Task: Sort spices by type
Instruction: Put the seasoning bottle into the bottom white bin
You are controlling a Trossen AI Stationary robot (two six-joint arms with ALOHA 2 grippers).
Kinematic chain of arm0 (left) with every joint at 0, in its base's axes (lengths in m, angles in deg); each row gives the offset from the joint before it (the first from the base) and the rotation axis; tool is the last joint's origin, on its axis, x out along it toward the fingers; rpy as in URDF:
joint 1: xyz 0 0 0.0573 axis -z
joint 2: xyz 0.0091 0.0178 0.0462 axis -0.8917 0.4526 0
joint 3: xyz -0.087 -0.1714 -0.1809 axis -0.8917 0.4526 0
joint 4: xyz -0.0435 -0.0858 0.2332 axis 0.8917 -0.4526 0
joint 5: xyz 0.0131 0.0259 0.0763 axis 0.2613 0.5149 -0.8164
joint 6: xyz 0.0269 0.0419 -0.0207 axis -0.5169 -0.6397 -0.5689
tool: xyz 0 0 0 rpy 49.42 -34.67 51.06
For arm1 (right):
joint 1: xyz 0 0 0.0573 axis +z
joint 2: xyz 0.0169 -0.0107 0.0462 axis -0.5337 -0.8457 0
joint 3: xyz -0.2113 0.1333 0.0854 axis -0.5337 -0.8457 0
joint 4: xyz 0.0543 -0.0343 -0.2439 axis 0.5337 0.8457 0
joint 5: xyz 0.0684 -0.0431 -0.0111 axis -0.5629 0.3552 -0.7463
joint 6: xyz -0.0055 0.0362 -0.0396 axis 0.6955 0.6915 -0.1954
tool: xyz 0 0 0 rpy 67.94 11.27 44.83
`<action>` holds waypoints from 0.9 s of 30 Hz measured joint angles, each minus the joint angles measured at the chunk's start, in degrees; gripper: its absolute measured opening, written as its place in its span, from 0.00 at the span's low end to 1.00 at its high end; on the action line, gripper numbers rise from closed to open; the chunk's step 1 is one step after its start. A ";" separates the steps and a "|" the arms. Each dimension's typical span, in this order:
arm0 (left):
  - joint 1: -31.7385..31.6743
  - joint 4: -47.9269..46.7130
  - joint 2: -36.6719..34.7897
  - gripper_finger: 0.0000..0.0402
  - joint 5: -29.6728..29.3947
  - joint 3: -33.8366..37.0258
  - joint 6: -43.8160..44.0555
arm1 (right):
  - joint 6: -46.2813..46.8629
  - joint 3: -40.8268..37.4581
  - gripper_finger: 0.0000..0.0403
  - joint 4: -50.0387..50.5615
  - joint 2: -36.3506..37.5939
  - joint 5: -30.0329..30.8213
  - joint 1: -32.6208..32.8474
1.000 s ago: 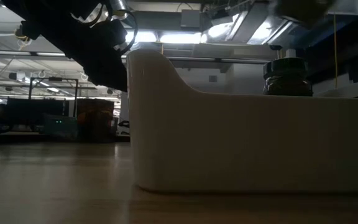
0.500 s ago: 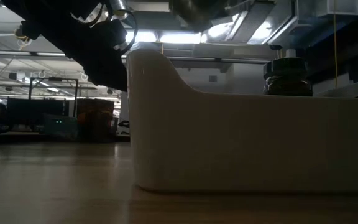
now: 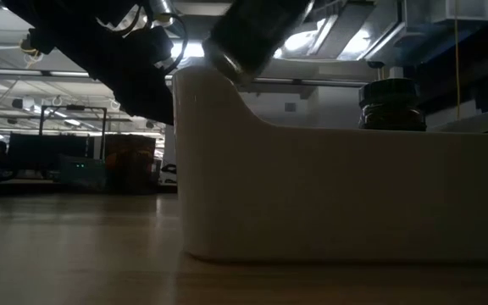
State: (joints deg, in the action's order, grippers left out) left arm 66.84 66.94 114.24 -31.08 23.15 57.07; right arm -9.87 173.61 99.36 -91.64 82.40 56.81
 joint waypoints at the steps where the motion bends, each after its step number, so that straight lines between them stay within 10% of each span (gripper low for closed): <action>1: 0.00 0.01 0.00 0.34 -0.01 0.00 -0.02 | -0.13 0.00 0.51 0.47 -0.33 0.02 0.00; 27: 0.02 0.15 0.02 0.34 -0.01 -0.04 -0.19 | -1.46 0.02 0.52 14.25 -8.96 -1.95 -0.24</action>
State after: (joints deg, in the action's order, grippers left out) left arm 66.86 67.09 114.26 -31.08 23.11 56.88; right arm -11.34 173.63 113.61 -100.60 80.45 56.57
